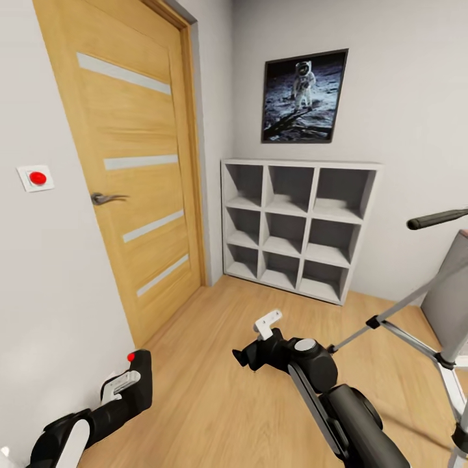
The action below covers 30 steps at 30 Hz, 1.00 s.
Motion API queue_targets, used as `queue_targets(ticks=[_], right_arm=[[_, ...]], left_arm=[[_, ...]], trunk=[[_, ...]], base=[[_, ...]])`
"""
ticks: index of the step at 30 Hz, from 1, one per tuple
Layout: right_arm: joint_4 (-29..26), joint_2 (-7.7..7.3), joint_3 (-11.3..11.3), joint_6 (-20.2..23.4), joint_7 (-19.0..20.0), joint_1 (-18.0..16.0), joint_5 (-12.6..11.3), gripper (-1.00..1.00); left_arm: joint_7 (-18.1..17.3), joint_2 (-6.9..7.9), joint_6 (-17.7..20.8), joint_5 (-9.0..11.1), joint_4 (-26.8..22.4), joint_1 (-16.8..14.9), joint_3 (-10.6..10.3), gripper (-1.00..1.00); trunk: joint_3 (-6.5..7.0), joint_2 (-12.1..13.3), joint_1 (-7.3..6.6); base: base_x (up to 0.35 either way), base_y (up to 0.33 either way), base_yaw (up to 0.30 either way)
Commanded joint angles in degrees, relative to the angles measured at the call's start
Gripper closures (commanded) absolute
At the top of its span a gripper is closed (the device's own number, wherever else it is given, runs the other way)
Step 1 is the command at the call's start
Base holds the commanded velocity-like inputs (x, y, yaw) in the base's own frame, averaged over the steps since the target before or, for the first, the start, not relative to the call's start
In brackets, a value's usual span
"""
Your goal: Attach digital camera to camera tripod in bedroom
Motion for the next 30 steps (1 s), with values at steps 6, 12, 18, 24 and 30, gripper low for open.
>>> queue_targets(ticks=[6,12,18,24,30], right_arm=[[-0.05,-0.06,-0.02,0.31,0.16,-0.05,0.09,-1.00],[-0.05,-0.13,-0.24,0.35,0.31,0.00,0.04,-1.00],[-0.05,-0.13,-0.33,0.34,0.40,0.03,-0.07,-1.00],[-0.05,-0.11,-0.34,0.22,0.40,0.03,-0.10,-1.00],[-0.05,-0.11,-0.27,0.13,0.40,0.03,-0.11,-1.00]], left_arm=[[-0.53,-0.02,0.33,-0.25,-0.10,-0.04,0.11,1.00],[-0.52,-0.02,0.33,-0.25,-0.12,-0.04,0.04,1.00],[-0.52,-0.02,0.38,-0.24,-0.13,-0.04,0.02,1.00],[-0.52,-0.02,0.40,-0.20,-0.13,-0.04,0.02,1.00],[-0.52,-0.02,0.40,-0.18,-0.13,-0.04,-0.05,1.00]], trunk=[[-0.06,-0.03,0.03],[-0.06,-0.03,0.03],[-0.06,-0.03,0.03],[-0.06,-0.03,0.03],[-0.06,-0.03,0.03]], base=[[0.340,0.033,0.000],[0.340,0.080,-0.001],[0.330,0.119,-0.046],[0.304,0.183,-0.172],[0.292,0.199,-0.251]])
